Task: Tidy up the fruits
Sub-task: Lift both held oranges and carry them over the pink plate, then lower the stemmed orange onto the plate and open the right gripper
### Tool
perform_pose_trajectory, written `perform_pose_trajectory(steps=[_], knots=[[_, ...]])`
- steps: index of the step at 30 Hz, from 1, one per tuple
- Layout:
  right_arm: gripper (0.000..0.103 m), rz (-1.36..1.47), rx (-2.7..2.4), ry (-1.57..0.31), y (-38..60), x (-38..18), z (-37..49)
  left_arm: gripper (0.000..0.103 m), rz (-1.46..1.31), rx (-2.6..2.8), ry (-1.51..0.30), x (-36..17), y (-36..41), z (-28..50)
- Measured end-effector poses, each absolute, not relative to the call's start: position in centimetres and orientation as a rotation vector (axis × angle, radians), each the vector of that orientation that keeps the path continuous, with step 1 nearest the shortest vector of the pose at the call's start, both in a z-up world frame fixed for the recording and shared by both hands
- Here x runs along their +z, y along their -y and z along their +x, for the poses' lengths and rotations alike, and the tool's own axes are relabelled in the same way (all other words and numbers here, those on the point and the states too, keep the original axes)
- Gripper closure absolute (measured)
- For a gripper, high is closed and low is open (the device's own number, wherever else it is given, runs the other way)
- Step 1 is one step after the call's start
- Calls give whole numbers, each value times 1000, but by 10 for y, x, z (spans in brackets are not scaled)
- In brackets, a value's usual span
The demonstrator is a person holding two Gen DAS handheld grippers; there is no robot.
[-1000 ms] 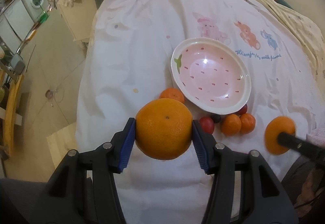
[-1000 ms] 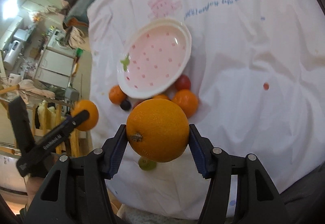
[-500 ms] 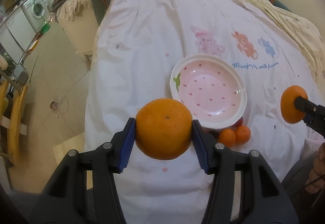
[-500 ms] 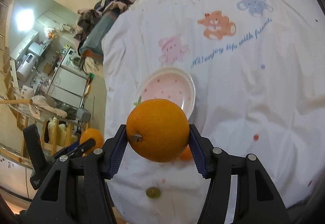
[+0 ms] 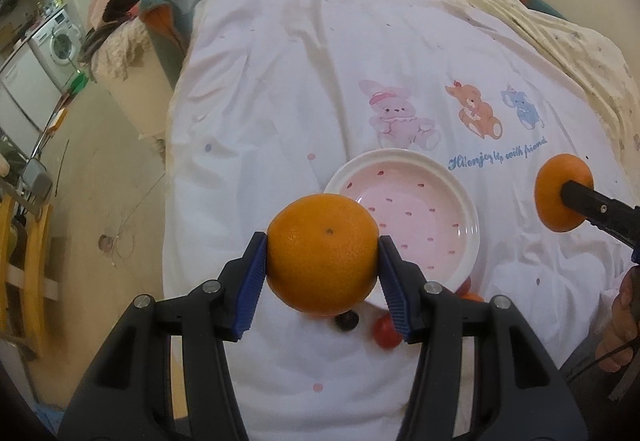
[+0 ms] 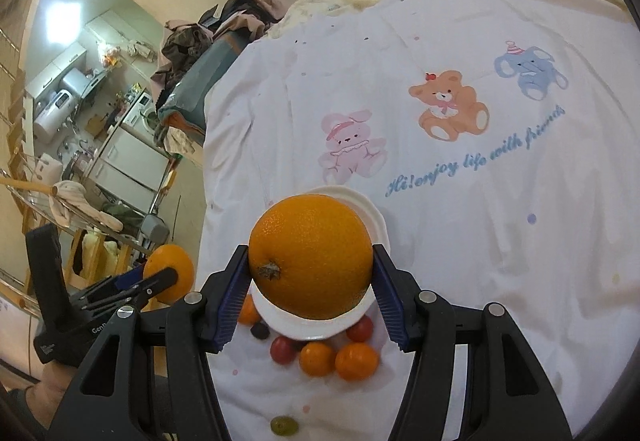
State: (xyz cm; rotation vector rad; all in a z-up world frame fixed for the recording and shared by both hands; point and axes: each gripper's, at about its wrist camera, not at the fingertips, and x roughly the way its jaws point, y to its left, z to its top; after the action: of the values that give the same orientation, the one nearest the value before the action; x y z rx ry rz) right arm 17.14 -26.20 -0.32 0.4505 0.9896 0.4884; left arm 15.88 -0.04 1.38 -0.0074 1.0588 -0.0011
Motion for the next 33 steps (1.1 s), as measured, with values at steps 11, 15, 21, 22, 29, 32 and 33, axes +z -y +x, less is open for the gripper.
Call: perform_pose_trajectory(steps=[11, 15, 21, 22, 29, 32, 33], knots=[[42, 422, 509, -1080, 239, -33, 215, 53, -37, 7, -1077, -12, -1, 198], [42, 401, 521, -1124, 225, -49, 231, 53, -71, 7, -1103, -22, -7, 204], [42, 361, 525, -1206, 199, -81, 254, 53, -64, 8, -1101, -26, -9, 207], [42, 352, 519, -1226, 194, -89, 259, 53, -63, 9, -1103, -27, -9, 208], [42, 334, 506, -1312, 176, -117, 274, 53, -70, 28, -1138, -39, -13, 213], [42, 296, 468, -1321, 174, -123, 278, 53, -70, 30, -1145, -41, -11, 214], [42, 298, 464, -1322, 174, -125, 280, 53, -68, 30, -1145, -41, -11, 215]])
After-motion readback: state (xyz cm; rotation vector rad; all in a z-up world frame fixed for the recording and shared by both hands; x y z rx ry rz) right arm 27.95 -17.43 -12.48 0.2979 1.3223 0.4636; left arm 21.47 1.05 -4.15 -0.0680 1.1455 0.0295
